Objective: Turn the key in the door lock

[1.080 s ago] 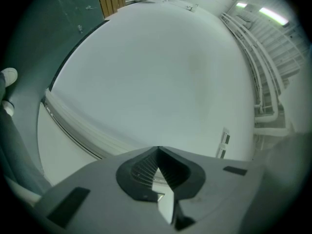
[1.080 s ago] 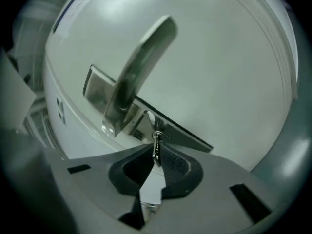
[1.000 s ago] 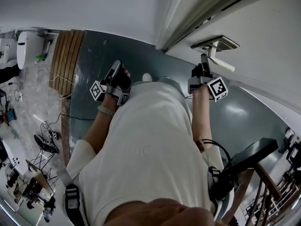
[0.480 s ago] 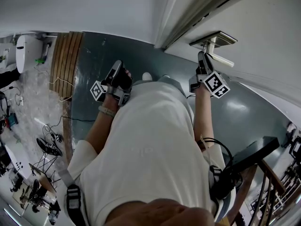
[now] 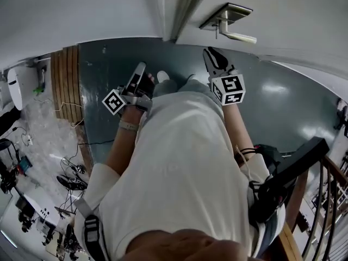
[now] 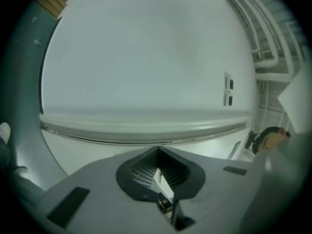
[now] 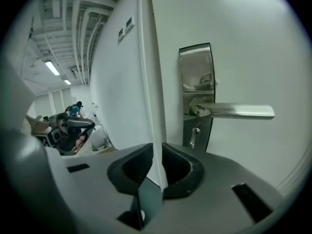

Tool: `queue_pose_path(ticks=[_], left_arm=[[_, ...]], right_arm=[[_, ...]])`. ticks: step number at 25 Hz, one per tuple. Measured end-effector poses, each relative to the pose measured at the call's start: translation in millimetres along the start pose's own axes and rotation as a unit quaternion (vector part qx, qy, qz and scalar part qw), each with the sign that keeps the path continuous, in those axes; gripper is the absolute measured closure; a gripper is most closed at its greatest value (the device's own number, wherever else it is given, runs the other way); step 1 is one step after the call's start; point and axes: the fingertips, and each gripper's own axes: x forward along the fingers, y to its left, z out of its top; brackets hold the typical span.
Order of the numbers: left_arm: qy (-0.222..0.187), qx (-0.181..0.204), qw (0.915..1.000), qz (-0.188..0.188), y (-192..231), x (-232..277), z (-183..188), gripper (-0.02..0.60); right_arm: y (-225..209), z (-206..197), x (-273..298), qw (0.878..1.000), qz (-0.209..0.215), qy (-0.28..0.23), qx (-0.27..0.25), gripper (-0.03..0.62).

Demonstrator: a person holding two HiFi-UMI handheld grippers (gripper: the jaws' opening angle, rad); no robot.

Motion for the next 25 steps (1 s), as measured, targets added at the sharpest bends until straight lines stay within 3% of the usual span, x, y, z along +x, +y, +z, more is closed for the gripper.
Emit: queue_pose_path(ticks=[8,17,21,25], left_arm=[[0.019,0.04,0.9987,0.025,5.0,7.1,-77.1,0.574],[0.02,0.089,0.9948,0.045,-14.2,24.7,-270.2,0.574],[0.013,0.102,0.9935,0.049,-18.1,16.3,-314.5,0.574],[0.019,0.114,0.9923,0.046,-24.6,6.3,-334.6,0.574]], right_arm=[[-15.2,-41.1,-44.8,0.997,0.062,0.01,0.039,0.529],[-92.4,-107.7,-186.6,0.99,0.125,0.001,0.071,0.53],[-103.3,-129.2,-221.2,0.985,0.138,-0.005,0.103,0.53],[-101.9,-135.9,-245.9,0.984,0.138,-0.016,0.115,0.53]])
